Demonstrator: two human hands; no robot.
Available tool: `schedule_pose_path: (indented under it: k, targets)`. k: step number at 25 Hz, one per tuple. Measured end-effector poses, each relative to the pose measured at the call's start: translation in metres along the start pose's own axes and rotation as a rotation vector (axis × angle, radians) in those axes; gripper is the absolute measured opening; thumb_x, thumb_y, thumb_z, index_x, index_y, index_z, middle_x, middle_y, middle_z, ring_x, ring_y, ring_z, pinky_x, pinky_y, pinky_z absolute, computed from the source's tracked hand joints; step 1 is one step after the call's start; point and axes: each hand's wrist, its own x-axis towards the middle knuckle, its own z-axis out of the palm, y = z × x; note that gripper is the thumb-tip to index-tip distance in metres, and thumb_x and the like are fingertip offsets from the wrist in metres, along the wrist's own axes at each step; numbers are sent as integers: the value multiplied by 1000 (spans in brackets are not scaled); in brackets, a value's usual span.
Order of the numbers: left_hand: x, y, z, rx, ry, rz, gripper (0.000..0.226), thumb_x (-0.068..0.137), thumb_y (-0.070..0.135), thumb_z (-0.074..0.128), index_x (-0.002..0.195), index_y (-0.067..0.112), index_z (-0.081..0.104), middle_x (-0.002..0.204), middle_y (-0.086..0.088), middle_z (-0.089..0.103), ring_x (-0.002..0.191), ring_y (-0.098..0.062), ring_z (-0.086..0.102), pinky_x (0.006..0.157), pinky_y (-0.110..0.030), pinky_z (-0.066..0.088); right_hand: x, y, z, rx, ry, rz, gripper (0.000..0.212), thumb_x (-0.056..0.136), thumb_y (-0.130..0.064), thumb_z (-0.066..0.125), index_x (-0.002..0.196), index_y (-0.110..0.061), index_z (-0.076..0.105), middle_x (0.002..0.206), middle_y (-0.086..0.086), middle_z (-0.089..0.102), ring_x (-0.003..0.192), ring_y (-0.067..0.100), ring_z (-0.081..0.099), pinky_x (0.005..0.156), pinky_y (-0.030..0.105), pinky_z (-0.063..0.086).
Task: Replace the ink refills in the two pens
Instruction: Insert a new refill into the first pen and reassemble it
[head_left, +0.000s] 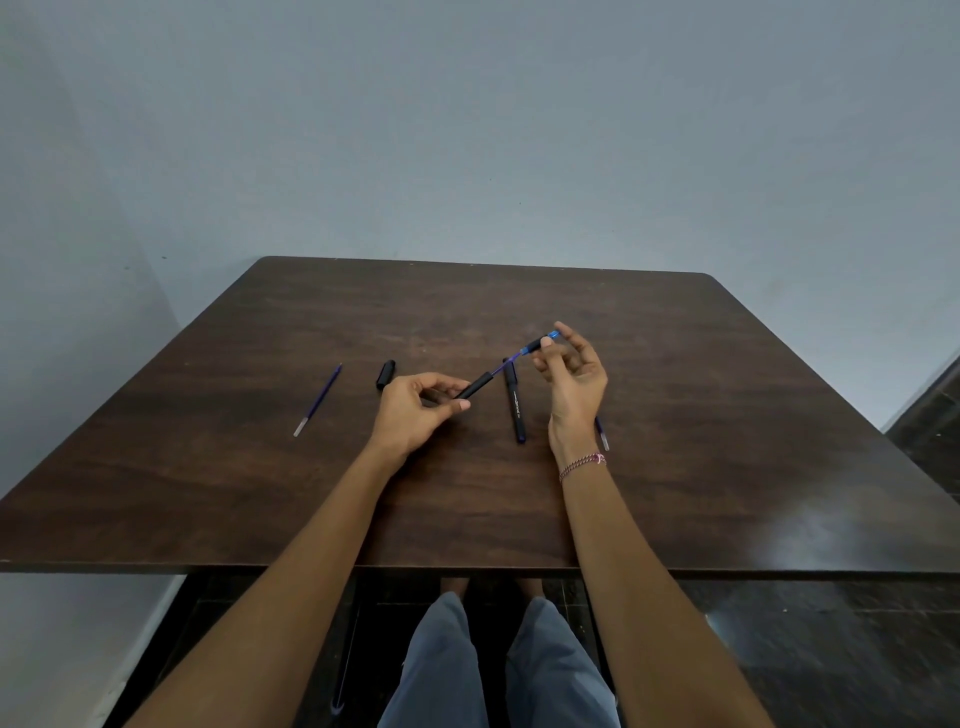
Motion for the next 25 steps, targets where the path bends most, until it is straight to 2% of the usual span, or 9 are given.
schedule_pose_path:
  k: [6,14,20,25]
  targets:
    - [-1,2,0,-4,-4,-6,26,73,12,79,96,23,73,85,13,68,80,-5,61,68,-12,43,-2,4,2,-97,-95,-22,26,84,-4,68,102,-23,66,74,-4,71,72,10,67,75,25,58]
    - [-2,3,0,-19,5,-7,26,73,12,79,97,22,73,85,12,68,79,-6,61,69,-15,46,-6,7,4,-185,-227,-36,24,83,-7,71,103,-20,67,84,0,73,74,11,69,70,23,57]
    - [-2,4,0,-9,7,0,26,73,13,79,97,21,73,85,13,68,78,-2,62,68,-12,46,-7,7,5,-224,-266,-27,25,83,-8,71,104,-20,66,86,-1,73,79,12,70,74,24,57]
    - [-3,4,0,-15,6,-6,26,72,13,79,96,21,73,84,10,69,79,-6,62,72,-14,45,-7,8,5,-222,-276,-10,26,83,-7,70,106,-18,66,88,-2,73,82,12,71,75,26,58]
